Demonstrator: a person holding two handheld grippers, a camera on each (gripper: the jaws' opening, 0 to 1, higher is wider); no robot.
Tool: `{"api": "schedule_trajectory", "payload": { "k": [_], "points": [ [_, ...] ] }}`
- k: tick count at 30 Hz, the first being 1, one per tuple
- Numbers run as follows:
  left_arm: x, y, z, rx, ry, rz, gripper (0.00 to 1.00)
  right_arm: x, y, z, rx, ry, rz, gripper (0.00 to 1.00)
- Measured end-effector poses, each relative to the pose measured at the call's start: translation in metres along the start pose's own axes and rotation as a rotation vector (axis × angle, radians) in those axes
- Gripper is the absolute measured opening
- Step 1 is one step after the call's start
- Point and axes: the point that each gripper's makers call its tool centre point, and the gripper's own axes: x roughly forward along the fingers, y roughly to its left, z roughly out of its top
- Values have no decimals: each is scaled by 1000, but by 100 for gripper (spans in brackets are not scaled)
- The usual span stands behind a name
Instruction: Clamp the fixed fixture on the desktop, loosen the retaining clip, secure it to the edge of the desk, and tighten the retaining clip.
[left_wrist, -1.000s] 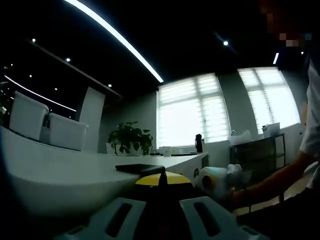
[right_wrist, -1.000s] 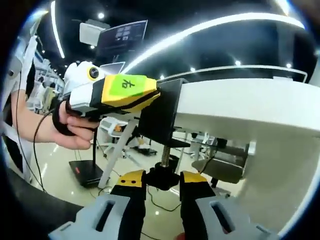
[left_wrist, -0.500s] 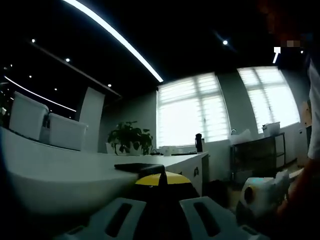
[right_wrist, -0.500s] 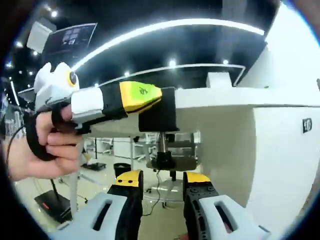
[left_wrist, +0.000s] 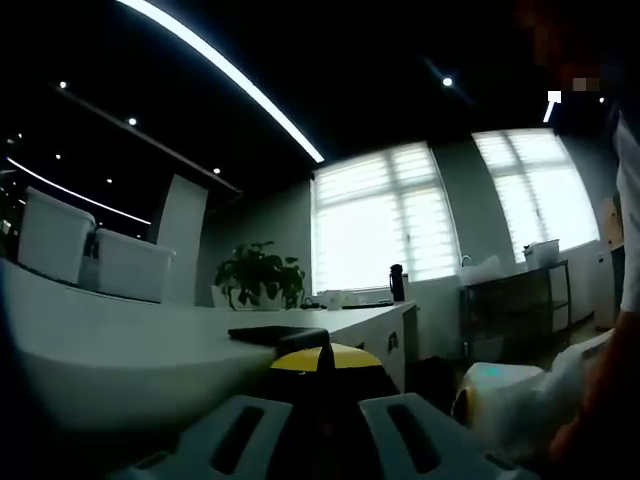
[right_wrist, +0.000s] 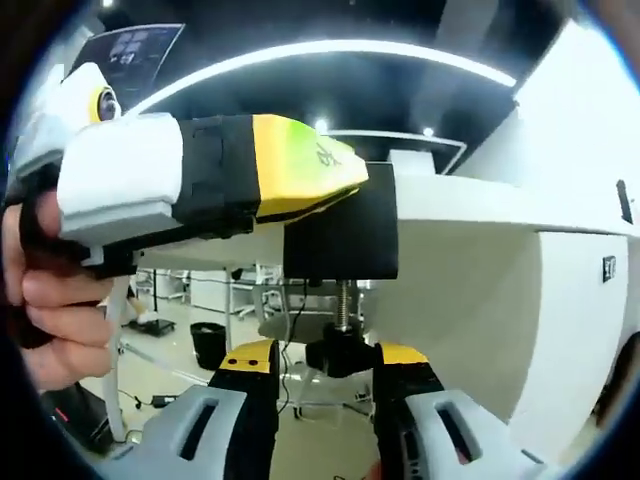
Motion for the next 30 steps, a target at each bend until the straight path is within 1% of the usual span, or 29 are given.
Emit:
{"api": "schedule_trajectory", "payload": {
  "k": [2, 6, 7, 8, 9, 11, 12, 14, 16, 18, 20, 22, 23, 24, 27, 29, 30],
  "points": [
    [0, -1, 0, 1, 1, 0, 2, 2, -6, 0, -5, 1, -20, 25],
    [-1, -4, 1, -2, -4, -3, 2, 0, -5, 0, -11, -6, -9, 25],
    [-1, -4, 1, -5, -5, -3, 2, 0, -4, 0, -3, -15, 9, 25],
    [-1, -4, 1, -7, -7, -3, 2, 1, 1, 1, 15, -31, 42, 25],
    [-1, -2, 1, -7, -10, -3, 2, 2, 1, 1, 16, -36, 56, 25],
    [-2, 3, 2, -1, -9, -3, 2, 4, 5, 2, -2, -58, 151, 25],
    [-2, 3, 1, 2, -8, -4, 2, 4, 7, 3, 3, -67, 211, 25],
    [-2, 2, 1, 2, -8, -7, 2, 1, 9, 2, -6, -66, 324, 25],
    [-1, 0, 1, -2, -6, -7, 2, -3, 9, 3, -47, -73, 417, 25],
    [-1, -1, 1, -4, -7, -6, 2, -8, 13, 2, -46, -63, 518, 25],
    [-1, -2, 1, -7, -9, -6, 2, -9, 13, 1, -80, -57, 617, 25],
    [-1, -4, 1, -4, -9, -5, 2, -10, 16, 0, -99, -50, 673, 25],
    [-1, -4, 1, -3, -9, -5, 2, -4, 15, -2, -96, -41, 709, 25],
    [-1, -4, 1, -2, -10, -5, 2, -3, 15, -2, -95, -37, 733, 25],
    [-1, -6, 1, -1, -9, -4, 2, -4, 17, -2, -95, -26, 764, 25],
    [0, -6, 0, -1, -8, -4, 2, -9, 16, -4, -55, -3, 736, 25],
    [0, -6, 0, 1, -8, -4, 2, -12, 14, -6, -42, -10, 700, 25]
  ]
}}
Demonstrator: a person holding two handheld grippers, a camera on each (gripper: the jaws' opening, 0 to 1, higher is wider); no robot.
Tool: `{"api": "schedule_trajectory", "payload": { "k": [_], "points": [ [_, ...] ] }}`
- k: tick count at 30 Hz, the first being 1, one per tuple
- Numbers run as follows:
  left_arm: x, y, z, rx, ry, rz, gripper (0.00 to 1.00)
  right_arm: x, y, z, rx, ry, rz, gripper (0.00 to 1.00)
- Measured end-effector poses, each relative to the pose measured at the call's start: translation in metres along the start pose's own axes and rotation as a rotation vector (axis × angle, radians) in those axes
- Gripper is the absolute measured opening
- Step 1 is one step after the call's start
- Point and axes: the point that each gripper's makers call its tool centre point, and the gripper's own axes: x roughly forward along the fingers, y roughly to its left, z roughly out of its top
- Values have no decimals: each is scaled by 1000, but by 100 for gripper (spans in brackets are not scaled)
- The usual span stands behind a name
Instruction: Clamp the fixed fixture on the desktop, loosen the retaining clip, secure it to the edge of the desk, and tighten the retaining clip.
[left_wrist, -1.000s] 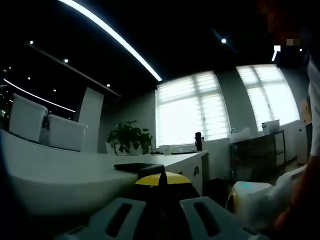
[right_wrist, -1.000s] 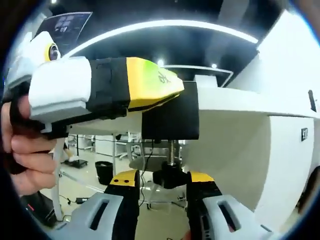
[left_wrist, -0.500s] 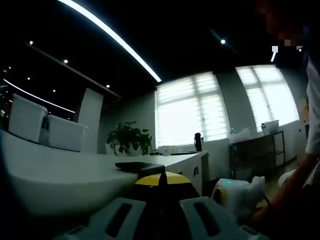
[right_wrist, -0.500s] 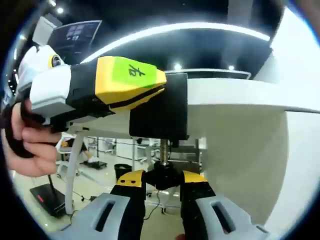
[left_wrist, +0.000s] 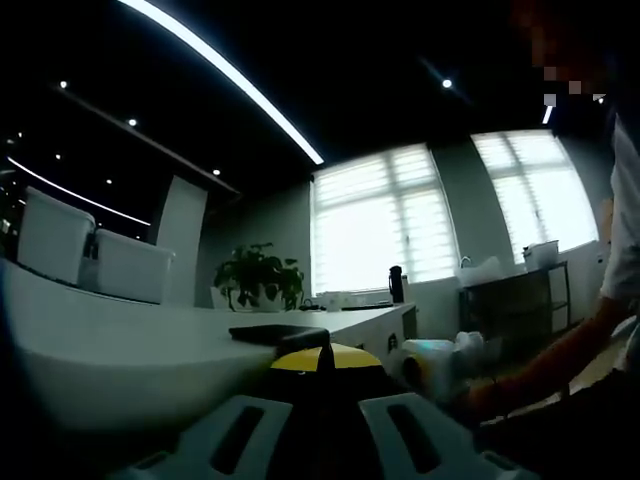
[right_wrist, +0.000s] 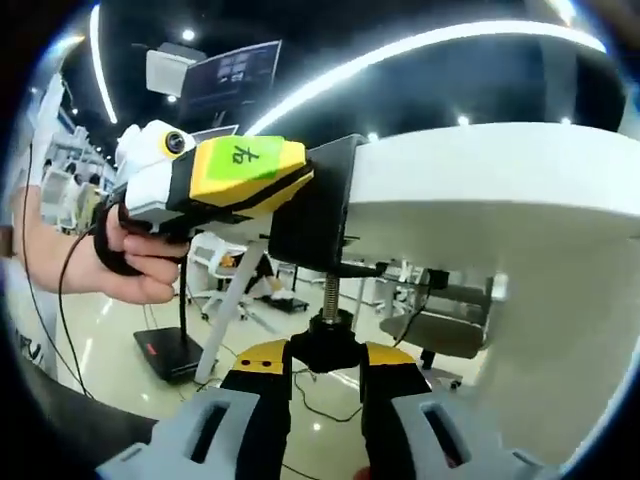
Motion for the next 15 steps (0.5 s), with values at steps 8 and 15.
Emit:
{"api": "schedule_trajectory", "payload": {
  "k": [8, 15],
  "points": [
    [0, -1, 1, 4, -1, -1, 2, -45, 6, -56, 94, 77, -364, 34],
    [0, -1, 1, 10, 4, 3, 2, -38, -15, -2, 85, 12, -586, 33]
  ]
}}
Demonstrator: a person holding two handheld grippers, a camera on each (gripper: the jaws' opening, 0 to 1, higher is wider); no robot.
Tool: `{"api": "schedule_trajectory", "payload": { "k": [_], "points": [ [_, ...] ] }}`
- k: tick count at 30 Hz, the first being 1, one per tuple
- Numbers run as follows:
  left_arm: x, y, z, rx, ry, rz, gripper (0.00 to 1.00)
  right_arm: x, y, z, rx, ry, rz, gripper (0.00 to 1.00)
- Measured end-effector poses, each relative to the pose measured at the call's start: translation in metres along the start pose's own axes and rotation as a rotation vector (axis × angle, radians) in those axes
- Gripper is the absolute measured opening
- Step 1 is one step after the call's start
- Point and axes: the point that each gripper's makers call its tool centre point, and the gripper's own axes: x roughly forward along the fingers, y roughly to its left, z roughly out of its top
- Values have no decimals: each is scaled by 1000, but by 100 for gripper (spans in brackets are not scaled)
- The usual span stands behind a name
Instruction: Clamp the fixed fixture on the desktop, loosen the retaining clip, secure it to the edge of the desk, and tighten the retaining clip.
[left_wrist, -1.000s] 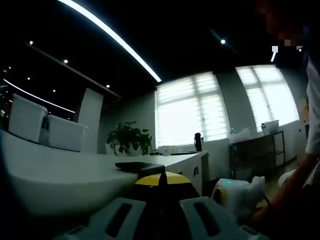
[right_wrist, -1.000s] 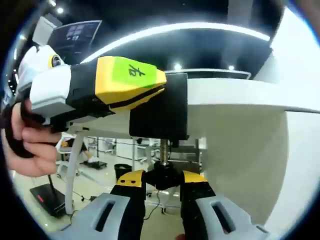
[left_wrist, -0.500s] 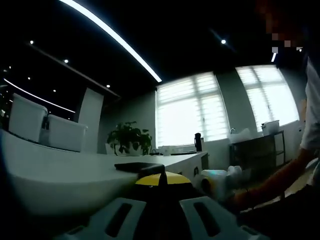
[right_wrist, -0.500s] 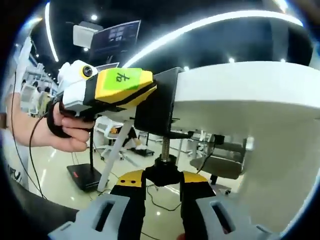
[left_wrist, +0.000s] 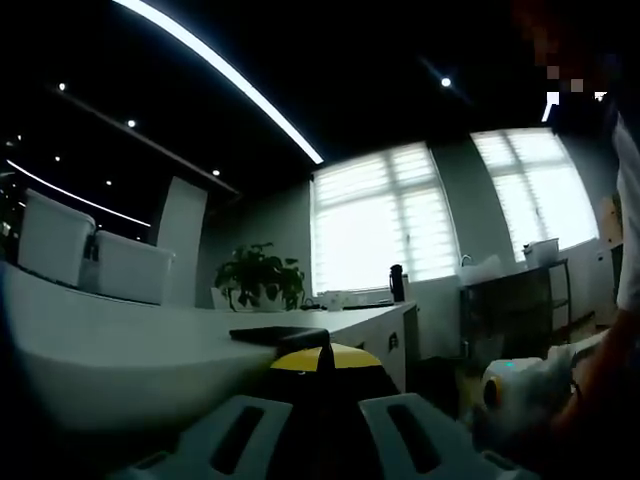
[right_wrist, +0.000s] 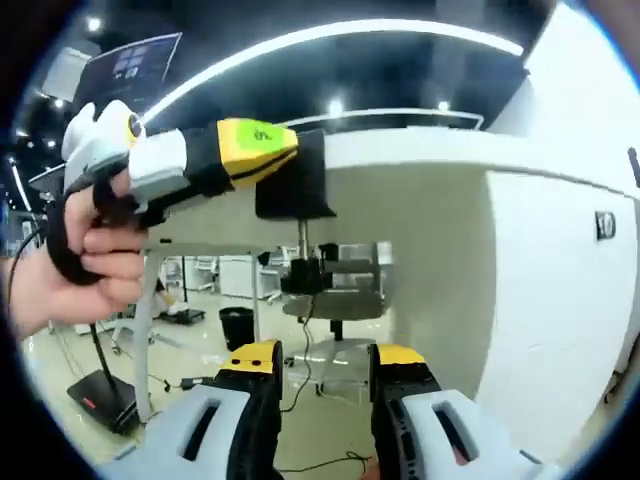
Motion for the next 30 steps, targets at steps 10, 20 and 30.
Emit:
{"api": "schedule_trajectory", "payload": {
  "k": [10, 20, 30],
  "points": [
    [-1, 0, 1, -2, -4, 0, 2, 35, 17, 14, -72, -50, -13, 29],
    [-2, 0, 1, -7, -5, -3, 2, 38, 18, 14, -119, -80, 170, 24],
    [-2, 1, 0, -6, -3, -1, 2, 36, 33, 10, -278, -63, 561, 24]
  ]
}}
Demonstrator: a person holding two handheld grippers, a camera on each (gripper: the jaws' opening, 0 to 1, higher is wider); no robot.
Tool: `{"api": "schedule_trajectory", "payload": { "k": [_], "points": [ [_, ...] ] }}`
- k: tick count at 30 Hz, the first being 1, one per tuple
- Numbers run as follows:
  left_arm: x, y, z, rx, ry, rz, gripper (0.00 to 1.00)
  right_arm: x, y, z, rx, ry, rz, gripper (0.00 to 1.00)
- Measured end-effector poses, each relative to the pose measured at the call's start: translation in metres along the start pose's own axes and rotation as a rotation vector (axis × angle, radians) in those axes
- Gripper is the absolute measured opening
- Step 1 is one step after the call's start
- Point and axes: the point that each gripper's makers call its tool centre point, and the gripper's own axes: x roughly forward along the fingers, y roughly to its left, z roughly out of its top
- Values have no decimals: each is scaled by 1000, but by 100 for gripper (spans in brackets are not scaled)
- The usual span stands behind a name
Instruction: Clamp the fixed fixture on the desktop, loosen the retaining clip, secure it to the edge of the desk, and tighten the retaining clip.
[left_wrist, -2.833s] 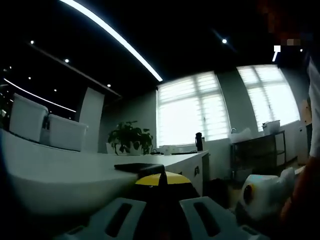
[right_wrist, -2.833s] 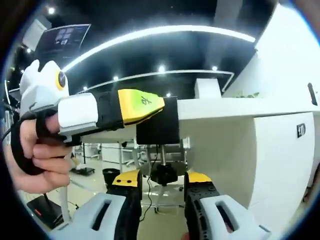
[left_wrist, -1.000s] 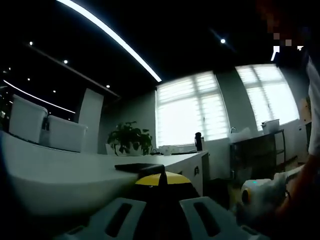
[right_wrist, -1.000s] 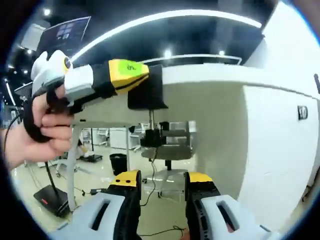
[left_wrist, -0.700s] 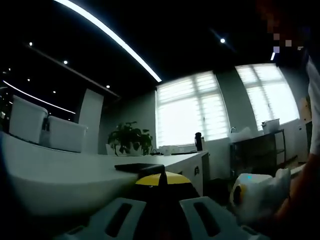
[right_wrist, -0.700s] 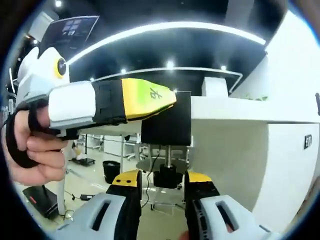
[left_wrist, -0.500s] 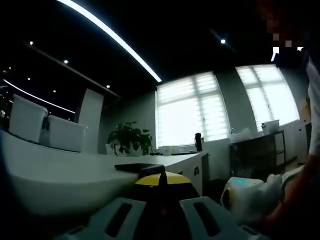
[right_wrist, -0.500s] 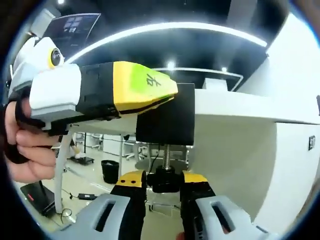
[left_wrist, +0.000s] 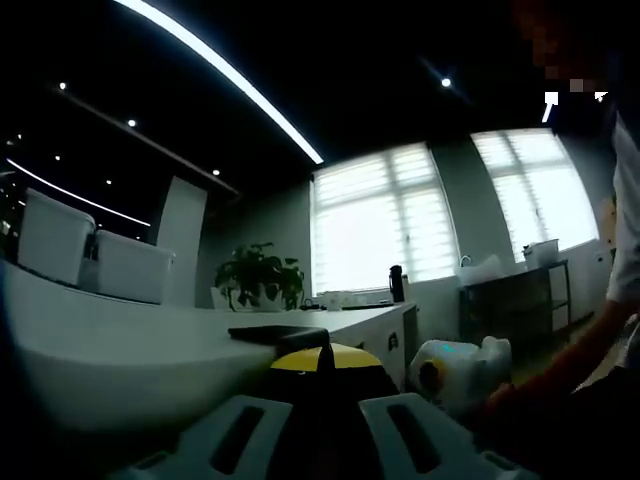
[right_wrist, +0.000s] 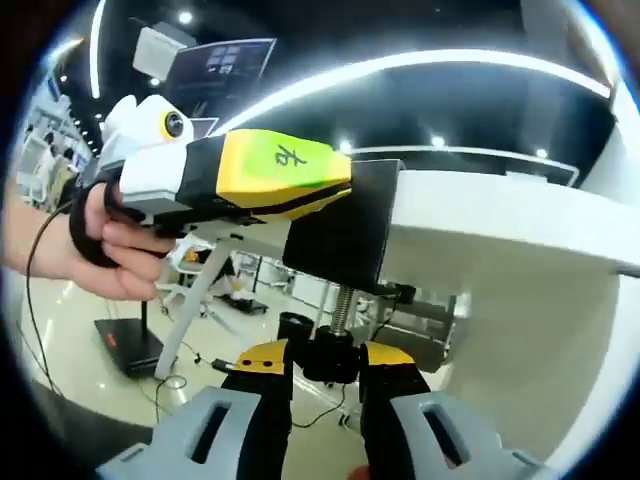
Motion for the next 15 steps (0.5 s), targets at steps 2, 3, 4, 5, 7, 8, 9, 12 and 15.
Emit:
{"api": "schedule_trajectory", "payload": {
  "k": [2, 3, 4, 5, 7, 8, 9, 12, 15],
  "points": [
    [0, 0, -1, -1, 1, -2, 2, 1, 0, -1, -1, 5, 57, 24],
    [1, 0, -1, 0, 1, -3, 2, 1, -2, -1, 4, 6, 65, 24],
    [1, 0, -1, 0, 1, -3, 2, 2, -3, -2, 5, 11, 63, 24],
    [1, 0, -1, -3, 3, -3, 2, 2, -4, -4, 16, 23, 44, 25],
    [1, 0, -2, 0, 4, -1, 2, -1, -6, -6, 74, 28, -25, 26],
    [1, 0, -2, 2, 4, -1, 2, -5, -3, -7, 106, 28, -64, 27],
    [1, 0, -2, 2, 2, -2, 2, -8, -4, -9, 122, 31, -97, 29],
    [1, 1, -2, -1, 0, -4, 2, -25, -7, -20, 270, 19, -271, 34],
    [1, 1, -2, -6, -4, -7, 2, -34, -3, -21, 395, 29, -426, 34]
  ]
}}
